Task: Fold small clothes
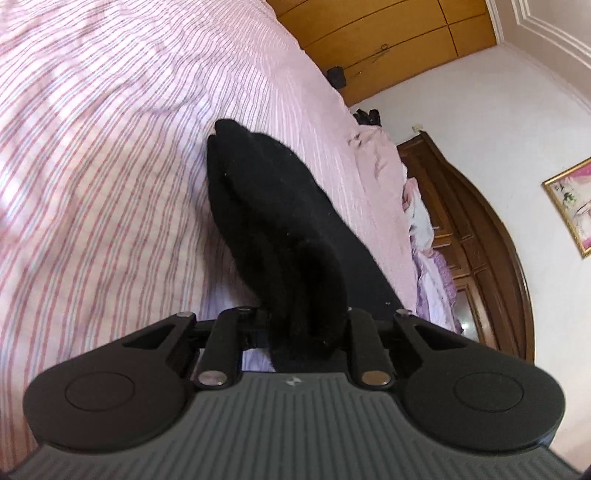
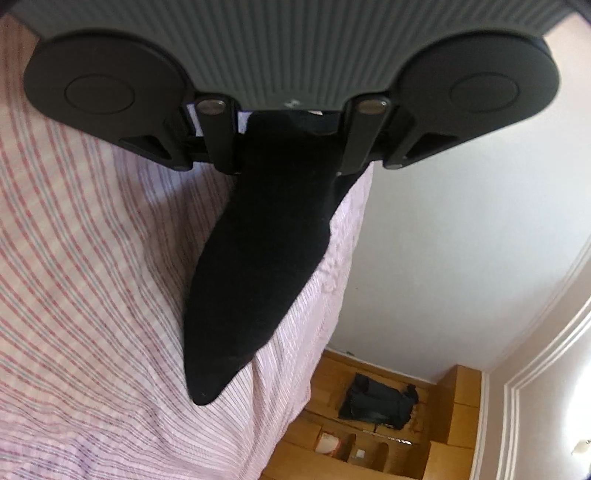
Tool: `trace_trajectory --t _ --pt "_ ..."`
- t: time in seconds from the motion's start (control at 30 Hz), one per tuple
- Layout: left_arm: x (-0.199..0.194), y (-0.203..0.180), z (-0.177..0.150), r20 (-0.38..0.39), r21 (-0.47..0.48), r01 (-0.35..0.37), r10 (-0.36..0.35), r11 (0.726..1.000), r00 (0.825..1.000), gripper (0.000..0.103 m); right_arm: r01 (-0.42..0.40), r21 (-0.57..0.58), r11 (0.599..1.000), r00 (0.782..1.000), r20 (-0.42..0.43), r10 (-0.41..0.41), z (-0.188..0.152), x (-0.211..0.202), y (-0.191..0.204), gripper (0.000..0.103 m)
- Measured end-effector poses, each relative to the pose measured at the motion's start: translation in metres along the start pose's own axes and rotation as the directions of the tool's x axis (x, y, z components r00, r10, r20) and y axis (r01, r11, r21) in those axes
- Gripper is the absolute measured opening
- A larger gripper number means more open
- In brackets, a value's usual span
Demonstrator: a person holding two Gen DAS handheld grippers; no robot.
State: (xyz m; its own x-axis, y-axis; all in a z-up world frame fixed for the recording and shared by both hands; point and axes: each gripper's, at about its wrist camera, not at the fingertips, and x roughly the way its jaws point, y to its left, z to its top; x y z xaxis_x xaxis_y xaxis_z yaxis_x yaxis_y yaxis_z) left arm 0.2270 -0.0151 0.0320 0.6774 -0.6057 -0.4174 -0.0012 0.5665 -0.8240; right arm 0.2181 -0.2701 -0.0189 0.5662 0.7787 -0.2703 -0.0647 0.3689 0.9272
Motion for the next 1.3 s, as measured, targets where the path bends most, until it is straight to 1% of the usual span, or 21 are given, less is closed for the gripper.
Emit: trace_trajectory --t 0.13,0.33,0.4,0.47,0.53,0.6,0.7,0.8,0.83,0.87,0.9,0.97,1.0,1.03,1.07,1.17,1.3 --pt "-0.011 -0.001 -0.026 -0.001 -0.008 -0.002 0.002 1.0 1.0 0.02 -0.003 0.008 1.0 1.0 -0.014 0.003 -0.016 -0.02 -0.003 0.02" --pt "-0.018 -0.004 -0.053 -0.01 0.014 -0.008 0.008 1.0 1.0 0.02 -0.01 0.018 1.0 1.0 -0.017 0.011 -0.034 -0.04 -0.005 0.02" --pt "-0.019 -0.002 -0.056 -0.016 0.019 -0.015 0.015 1.0 1.0 0.021 -0.01 0.023 1.0 1.0 -0.015 0.011 -0.038 -0.041 -0.014 0.021" --pt "-0.018 0.004 -0.059 -0.022 -0.009 -0.006 0.006 1.0 1.0 0.021 -0.017 0.048 0.999 1.0 -0.021 0.018 -0.037 -0.04 -0.023 0.021" --pt "-0.018 0.006 -0.057 -0.023 -0.011 0.003 -0.003 1.0 1.0 0.021 -0.027 0.048 0.998 0.999 -0.027 0.028 -0.036 -0.041 -0.024 0.021" --pt "-0.014 0.011 -0.057 -0.024 -0.015 0.008 -0.008 1.0 1.0 0.021 -0.024 0.031 0.999 0.999 -0.035 0.025 -0.039 -0.041 -0.022 0.021" --pt "-0.013 0.018 -0.058 -0.028 -0.027 0.015 -0.016 1.0 0.999 0.022 -0.022 0.036 0.999 0.999 -0.038 0.023 -0.039 -0.038 -0.024 0.022" --pt "-0.009 0.023 -0.056 -0.032 -0.029 0.018 -0.019 0.999 0.999 0.026 -0.017 0.039 0.999 0.999 -0.038 0.018 -0.037 -0.034 -0.024 0.023" --pt "-0.009 0.026 -0.056 -0.033 -0.042 0.021 -0.023 0.999 0.999 0.028 -0.018 0.04 0.999 0.999 -0.038 0.02 -0.037 -0.034 -0.025 0.024" --pt "-0.009 0.029 -0.055 -0.035 -0.067 0.021 -0.023 0.998 0.999 0.035 -0.023 0.039 0.999 0.999 -0.041 0.024 -0.038 -0.033 -0.028 0.026" --pt "-0.01 0.032 -0.055 -0.035 -0.097 0.023 -0.027 0.995 0.999 0.038 -0.028 0.035 0.999 0.999 -0.043 0.029 -0.038 -0.032 -0.029 0.028" --pt "-0.013 0.037 -0.056 -0.035 -0.129 0.026 -0.031 0.991 0.999 0.051 -0.035 0.035 0.999 0.998 -0.041 0.037 -0.039 -0.033 -0.029 0.032" --pt "-0.017 0.036 -0.057 -0.032 -0.13 0.029 -0.033 0.991 0.999 0.053 -0.034 0.034 0.999 0.999 -0.039 0.035 -0.04 -0.035 -0.029 0.033" --pt "-0.02 0.035 -0.058 -0.028 -0.125 0.029 -0.032 0.992 0.999 0.058 -0.03 0.035 0.999 0.999 -0.036 0.032 -0.04 -0.036 -0.029 0.034" --pt "-0.024 0.034 -0.06 -0.022 -0.119 0.029 -0.032 0.993 0.999 0.065 -0.027 0.037 0.999 0.999 -0.032 0.028 -0.042 -0.038 -0.03 0.035" --pt "-0.038 0.031 -0.069 -0.012 -0.089 0.044 -0.046 0.995 0.999 0.078 -0.023 0.037 0.999 1.0 -0.015 0.023 -0.047 -0.046 -0.03 0.038" --pt "-0.059 0.025 -0.086 0.009 -0.05 0.051 -0.051 0.997 0.999 0.086 -0.015 0.044 0.999 1.0 0.004 0.015 -0.055 -0.061 -0.031 0.039"
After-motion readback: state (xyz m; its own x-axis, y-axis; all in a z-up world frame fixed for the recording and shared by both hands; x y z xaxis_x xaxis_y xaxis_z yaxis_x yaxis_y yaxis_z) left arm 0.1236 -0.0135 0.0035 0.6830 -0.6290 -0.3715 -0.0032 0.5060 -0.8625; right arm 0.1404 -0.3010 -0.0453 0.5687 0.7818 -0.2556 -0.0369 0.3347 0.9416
